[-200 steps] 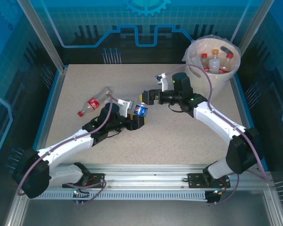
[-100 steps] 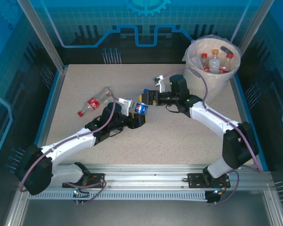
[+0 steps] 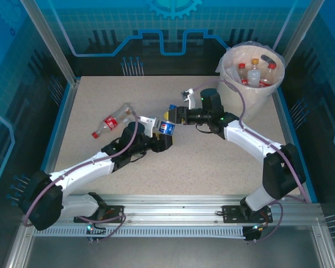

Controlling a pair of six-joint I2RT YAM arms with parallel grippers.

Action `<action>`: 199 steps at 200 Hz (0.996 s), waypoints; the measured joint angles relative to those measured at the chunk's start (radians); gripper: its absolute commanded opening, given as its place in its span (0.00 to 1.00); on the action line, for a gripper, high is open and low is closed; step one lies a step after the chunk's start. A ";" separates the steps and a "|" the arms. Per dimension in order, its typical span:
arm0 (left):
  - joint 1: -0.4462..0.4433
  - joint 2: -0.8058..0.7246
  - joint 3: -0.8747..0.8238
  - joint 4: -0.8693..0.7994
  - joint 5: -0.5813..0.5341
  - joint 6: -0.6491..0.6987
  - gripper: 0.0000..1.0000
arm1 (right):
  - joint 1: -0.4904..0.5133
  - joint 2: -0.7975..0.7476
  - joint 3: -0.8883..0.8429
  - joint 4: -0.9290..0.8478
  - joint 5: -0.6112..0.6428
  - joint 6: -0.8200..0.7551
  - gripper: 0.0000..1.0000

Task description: Put the plastic bottles in the bin

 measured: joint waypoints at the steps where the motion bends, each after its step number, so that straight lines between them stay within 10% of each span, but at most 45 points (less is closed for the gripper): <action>1: 0.000 0.000 0.000 0.000 0.000 0.000 0.69 | 0.000 0.000 0.000 0.000 0.000 0.000 0.48; 55: 0.000 -0.014 -0.002 0.008 -0.037 -0.002 0.94 | -0.008 0.000 0.015 -0.019 0.021 0.010 0.44; 125: 0.000 -0.177 -0.108 -0.026 -0.077 -0.015 0.99 | -0.082 -0.003 0.206 -0.174 0.097 -0.115 0.43; 199: 0.000 -0.275 -0.113 -0.375 -0.333 -0.245 0.98 | -0.137 -0.204 0.542 -0.431 0.587 -0.558 0.40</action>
